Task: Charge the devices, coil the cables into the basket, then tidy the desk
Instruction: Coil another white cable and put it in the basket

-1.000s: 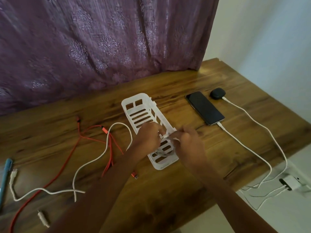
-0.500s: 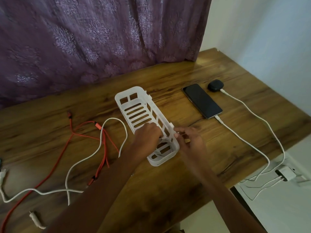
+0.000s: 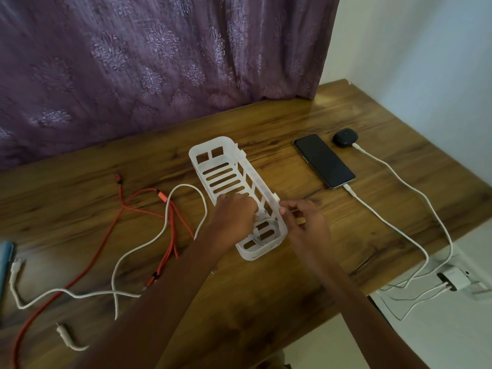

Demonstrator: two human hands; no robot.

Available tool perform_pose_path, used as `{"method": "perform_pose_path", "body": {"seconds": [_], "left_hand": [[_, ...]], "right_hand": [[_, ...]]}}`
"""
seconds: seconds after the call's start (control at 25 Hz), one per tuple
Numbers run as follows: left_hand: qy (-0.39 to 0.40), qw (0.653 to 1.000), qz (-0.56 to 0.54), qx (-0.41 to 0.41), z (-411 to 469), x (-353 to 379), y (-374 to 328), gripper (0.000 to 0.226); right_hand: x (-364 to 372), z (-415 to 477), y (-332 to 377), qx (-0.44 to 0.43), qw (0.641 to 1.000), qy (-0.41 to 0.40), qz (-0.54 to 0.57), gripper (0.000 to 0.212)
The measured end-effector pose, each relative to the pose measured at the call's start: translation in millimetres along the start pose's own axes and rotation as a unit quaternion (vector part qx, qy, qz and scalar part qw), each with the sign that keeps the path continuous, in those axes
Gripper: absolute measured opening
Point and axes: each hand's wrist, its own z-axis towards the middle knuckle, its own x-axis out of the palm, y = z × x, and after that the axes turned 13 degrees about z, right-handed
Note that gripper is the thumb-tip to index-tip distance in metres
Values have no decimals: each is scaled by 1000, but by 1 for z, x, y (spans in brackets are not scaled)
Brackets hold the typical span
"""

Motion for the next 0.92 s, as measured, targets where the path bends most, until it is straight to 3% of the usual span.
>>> {"method": "perform_pose_path", "body": {"seconds": [0.28,0.48,0.8,0.92], "left_hand": [[-4,994,-108,-17,-18,-14,7,37],[-91,981,-163,-45,-34,-23,11,31],[-240,943,-210,-91,-92,-16,50,13],[-288,924,-196,-156,-126,-7,75,11]], "right_hand": [[-1,2,7,9,1000,-9,-14,11],[0,3,19,-13,999,-19,-44,18],[34,-5,59,-170,982,33,-75,19],[68,-13,74,-227,968,82,-62,17]]}}
